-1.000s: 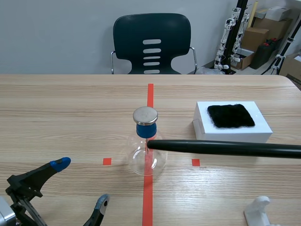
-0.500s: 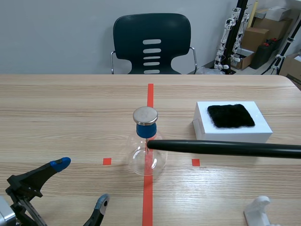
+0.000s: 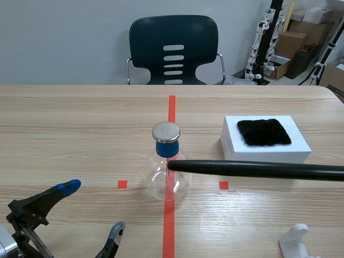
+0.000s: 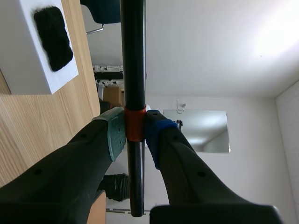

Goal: Do the electroscope experiment. go back to the standby pose

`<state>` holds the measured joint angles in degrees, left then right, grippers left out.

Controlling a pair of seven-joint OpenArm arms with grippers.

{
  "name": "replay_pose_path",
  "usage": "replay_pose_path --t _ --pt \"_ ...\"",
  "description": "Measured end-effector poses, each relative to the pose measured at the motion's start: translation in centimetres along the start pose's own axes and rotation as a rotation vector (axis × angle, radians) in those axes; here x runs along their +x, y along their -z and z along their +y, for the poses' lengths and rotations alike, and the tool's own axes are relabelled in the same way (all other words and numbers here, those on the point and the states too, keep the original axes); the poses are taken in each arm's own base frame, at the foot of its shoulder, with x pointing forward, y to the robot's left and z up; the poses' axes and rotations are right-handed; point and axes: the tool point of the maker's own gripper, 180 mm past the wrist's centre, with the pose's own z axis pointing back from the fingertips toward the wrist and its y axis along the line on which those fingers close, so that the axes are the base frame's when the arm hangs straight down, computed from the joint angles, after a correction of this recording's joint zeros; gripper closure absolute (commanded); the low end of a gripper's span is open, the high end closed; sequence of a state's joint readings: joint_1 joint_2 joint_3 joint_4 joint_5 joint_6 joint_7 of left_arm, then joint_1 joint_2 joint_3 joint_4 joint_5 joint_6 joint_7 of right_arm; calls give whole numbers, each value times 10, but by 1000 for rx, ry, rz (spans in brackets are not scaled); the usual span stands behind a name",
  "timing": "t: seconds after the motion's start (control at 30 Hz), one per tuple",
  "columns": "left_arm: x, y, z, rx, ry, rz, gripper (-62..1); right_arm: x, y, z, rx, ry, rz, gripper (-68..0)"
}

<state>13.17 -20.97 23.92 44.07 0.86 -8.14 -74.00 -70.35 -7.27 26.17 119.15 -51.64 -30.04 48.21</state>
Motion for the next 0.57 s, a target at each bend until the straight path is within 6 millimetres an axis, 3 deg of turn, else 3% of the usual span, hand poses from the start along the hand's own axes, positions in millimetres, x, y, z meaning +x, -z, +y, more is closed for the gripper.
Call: replay_pose_path --t 0.57 --pt "0 0 0 0 0 0 -623 3 0 1 5 -4 -15 -11"
